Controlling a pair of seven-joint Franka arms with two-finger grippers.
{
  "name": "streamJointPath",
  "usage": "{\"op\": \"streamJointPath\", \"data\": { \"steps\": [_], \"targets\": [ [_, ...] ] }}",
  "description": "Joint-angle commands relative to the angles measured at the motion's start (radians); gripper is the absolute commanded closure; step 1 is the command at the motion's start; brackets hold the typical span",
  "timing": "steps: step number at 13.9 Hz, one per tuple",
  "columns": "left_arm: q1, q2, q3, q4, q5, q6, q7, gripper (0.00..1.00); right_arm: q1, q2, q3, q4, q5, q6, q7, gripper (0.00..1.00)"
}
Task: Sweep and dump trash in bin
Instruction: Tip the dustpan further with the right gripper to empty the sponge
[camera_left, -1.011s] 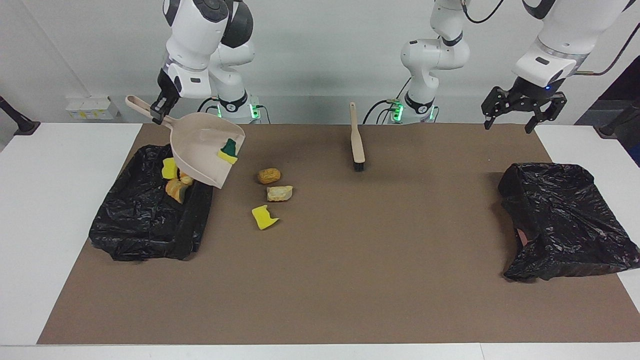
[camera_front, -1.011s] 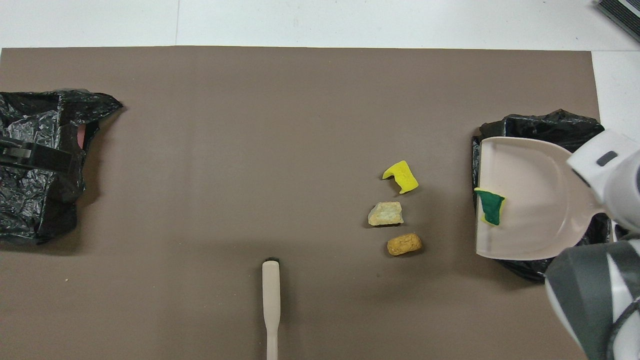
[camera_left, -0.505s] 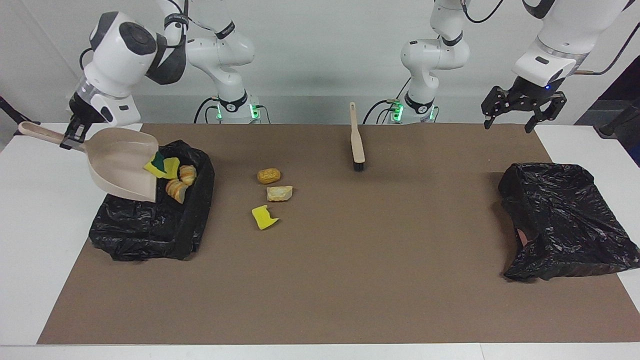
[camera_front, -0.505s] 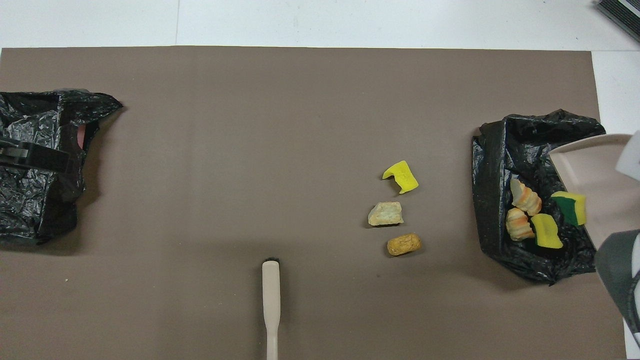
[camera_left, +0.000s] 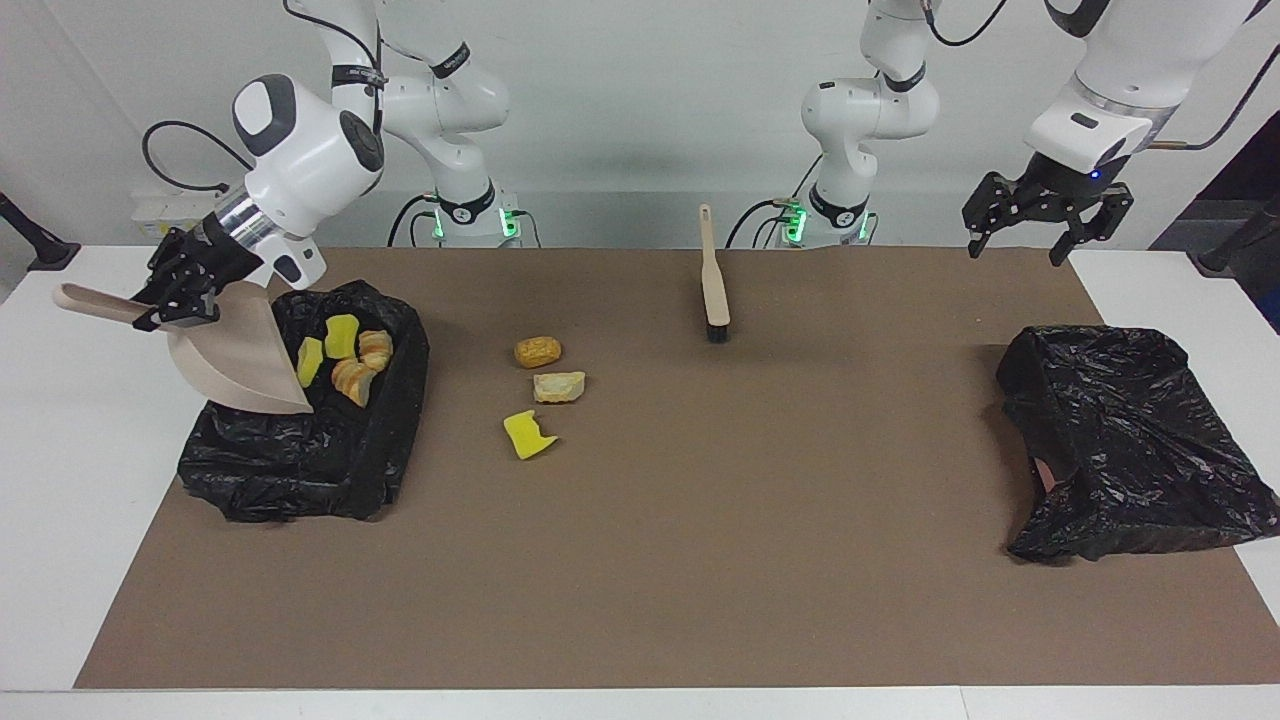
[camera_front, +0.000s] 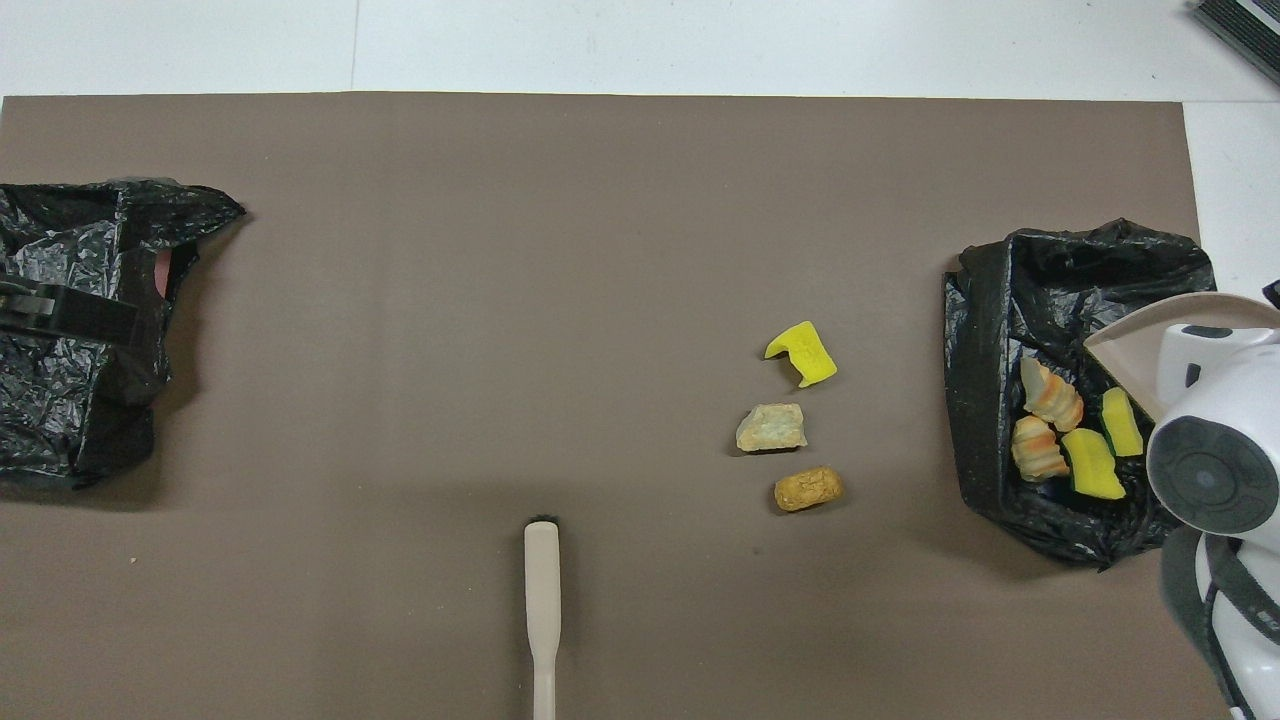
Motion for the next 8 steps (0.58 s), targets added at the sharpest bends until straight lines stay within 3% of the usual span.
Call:
{"op": "streamJointPath", "data": {
  "steps": [1, 5, 8],
  "targets": [
    [0.016, -0.014, -0.01, -0.006, 0.004, -0.013, 0.005, 0.0, -0.004, -0.035, 0.0, 0.021, 0.049, 0.005, -0.018, 1.0],
    [0.016, -0.012, -0.01, -0.006, 0.004, -0.013, 0.005, 0.0, 0.01, -0.036, 0.058, 0.154, 0.412, -0.204, -0.045, 1.0],
    [0.018, -0.014, -0.01, -0.006, 0.004, -0.013, 0.005, 0.0, 0.01, 0.002, 0.16, 0.263, 0.649, -0.399, 0.128, 1.0]
  ]
}}
